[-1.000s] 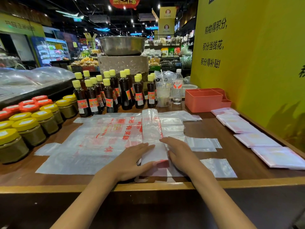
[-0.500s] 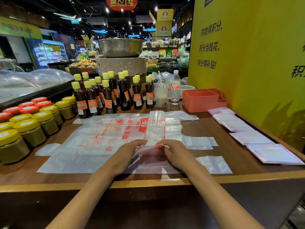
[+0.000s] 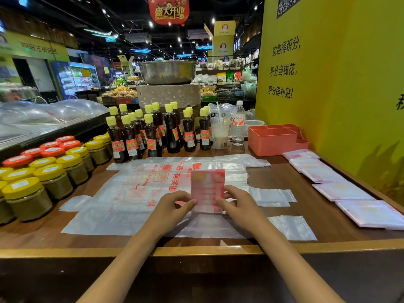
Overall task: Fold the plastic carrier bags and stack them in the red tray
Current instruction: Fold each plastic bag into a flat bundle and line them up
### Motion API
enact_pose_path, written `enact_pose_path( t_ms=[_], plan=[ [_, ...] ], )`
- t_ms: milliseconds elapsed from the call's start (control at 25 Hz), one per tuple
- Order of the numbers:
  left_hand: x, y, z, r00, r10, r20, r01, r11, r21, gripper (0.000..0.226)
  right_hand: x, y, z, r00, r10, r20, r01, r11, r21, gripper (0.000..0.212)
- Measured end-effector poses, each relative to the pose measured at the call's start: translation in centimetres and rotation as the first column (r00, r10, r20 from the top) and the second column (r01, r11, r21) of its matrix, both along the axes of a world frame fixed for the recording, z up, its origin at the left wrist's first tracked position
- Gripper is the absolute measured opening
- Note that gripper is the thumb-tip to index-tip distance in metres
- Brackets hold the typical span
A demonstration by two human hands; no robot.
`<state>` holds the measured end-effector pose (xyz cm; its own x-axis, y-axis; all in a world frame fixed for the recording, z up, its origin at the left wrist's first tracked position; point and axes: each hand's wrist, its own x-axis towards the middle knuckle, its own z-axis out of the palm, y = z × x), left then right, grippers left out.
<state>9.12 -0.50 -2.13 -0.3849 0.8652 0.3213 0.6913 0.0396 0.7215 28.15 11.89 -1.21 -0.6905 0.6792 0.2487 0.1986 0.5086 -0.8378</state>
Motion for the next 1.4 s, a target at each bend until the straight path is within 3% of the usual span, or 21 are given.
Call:
enact_pose_path(
  t_ms=[160,320,480,680,840,920,1120,1240,1400],
  plan=[
    [0.1,0.1,-0.1,1.000,0.017,-0.019,-0.018,0.999,-0.031,0.026,-0.1,0.2,-0.1,0.994,-0.088,-0.067,0.078,0.988,-0.137,0.018],
    [0.2,0.6,-0.2,0.992,0.101,-0.071,-0.105,0.993,-0.057,0.022,-0.1,0.5,-0.6,0.984,-0.163,0.066,0.156,0.982,0.103,0.019],
    [0.9,0.4,0.0,0.995,0.094,-0.021,-0.095,0.990,-0.100,0.048,-0.6,0.3,-0.6,0.963,-0.202,0.177,0.153,0.955,0.256,0.032],
    [1.0,0.4,-0.1,0.998,0.004,-0.056,-0.008,0.998,-0.066,0.046,-0.5,0.0,-0.7,0.966,-0.125,0.226,0.085,0.980,0.179,0.038],
    [0.6,0.5,-0.4,0.998,0.040,-0.052,-0.041,0.999,-0.020,0.029,-0.5,0.4,-0.8,0.970,-0.084,0.229,0.061,0.993,0.105,0.040],
    [0.2,0.6,-0.8,0.988,0.067,-0.136,-0.073,0.996,-0.042,0.030,-0.5,0.4,-0.9,0.961,-0.081,0.264,0.044,0.989,0.141,0.041],
    [0.2,1.0,-1.1,0.904,0.041,-0.425,-0.118,0.980,-0.157,0.044,-0.8,-0.3,-0.4,0.927,-0.173,0.334,-0.022,0.861,0.508,0.041],
    [0.3,1.3,-1.3,0.848,-0.022,-0.529,-0.121,0.965,-0.233,0.059,-1.2,0.1,-1.0,0.864,-0.142,0.483,-0.175,0.814,0.553,0.052],
    [0.0,1.6,-1.5,0.799,-0.114,-0.591,-0.130,0.927,-0.353,0.058,-1.5,0.5,-1.7,0.807,-0.138,0.574,-0.267,0.782,0.564,0.055]
  ],
)
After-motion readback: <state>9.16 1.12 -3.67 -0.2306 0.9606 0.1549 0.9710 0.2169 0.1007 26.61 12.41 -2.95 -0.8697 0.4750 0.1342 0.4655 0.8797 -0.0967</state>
